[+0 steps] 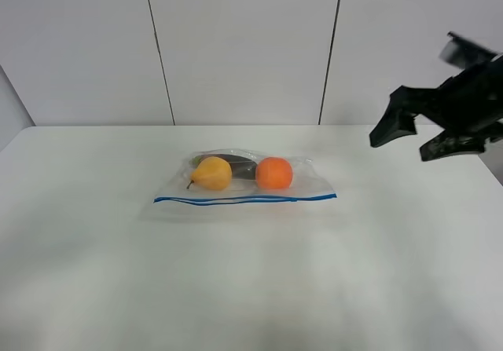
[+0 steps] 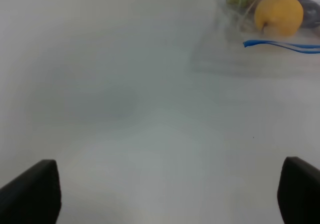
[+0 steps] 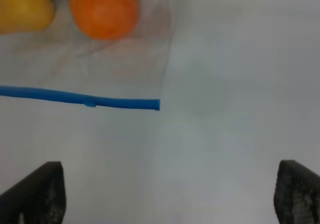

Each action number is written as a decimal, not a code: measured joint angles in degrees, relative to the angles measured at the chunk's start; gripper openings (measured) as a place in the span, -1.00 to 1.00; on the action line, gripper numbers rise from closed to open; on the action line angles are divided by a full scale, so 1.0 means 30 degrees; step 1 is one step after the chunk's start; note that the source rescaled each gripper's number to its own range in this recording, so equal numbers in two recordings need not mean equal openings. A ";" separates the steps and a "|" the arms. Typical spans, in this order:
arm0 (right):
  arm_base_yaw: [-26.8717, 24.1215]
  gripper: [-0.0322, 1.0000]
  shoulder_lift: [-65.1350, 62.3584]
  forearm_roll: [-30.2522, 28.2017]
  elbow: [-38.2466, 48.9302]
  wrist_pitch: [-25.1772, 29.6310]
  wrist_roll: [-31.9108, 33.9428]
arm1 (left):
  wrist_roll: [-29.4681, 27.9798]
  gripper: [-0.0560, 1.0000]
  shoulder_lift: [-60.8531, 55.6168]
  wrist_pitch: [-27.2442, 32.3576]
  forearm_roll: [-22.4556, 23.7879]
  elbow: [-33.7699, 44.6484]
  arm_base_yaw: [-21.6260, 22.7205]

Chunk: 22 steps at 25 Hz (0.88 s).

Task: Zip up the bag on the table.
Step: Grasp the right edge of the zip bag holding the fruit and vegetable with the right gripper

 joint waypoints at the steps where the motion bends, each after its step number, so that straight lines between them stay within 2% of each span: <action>1: 0.0000 0.89 0.1050 0.0775 0.0000 -0.0027 -0.0575 | 0.0000 1.00 0.0000 0.0000 0.0000 0.0000 0.0000; 9: 0.0000 0.89 0.7438 0.8431 -0.0021 -0.0544 -0.5551 | 0.0000 1.00 0.0000 0.0000 0.0000 0.0000 0.0000; 12: 0.0000 0.84 0.9163 1.0654 -0.0021 -0.0433 -0.6983 | 0.0000 1.00 0.0000 0.0000 0.0000 0.0000 0.0000; 17: 0.0000 0.71 1.0646 1.1792 -0.0034 -0.0291 -0.7776 | 0.0000 1.00 0.0000 0.0000 0.0000 0.0000 0.0000; 22: 0.0000 0.43 1.1193 1.2161 -0.0034 -0.0146 -0.8352 | 0.0000 1.00 0.0000 0.0000 0.0000 0.0000 0.0000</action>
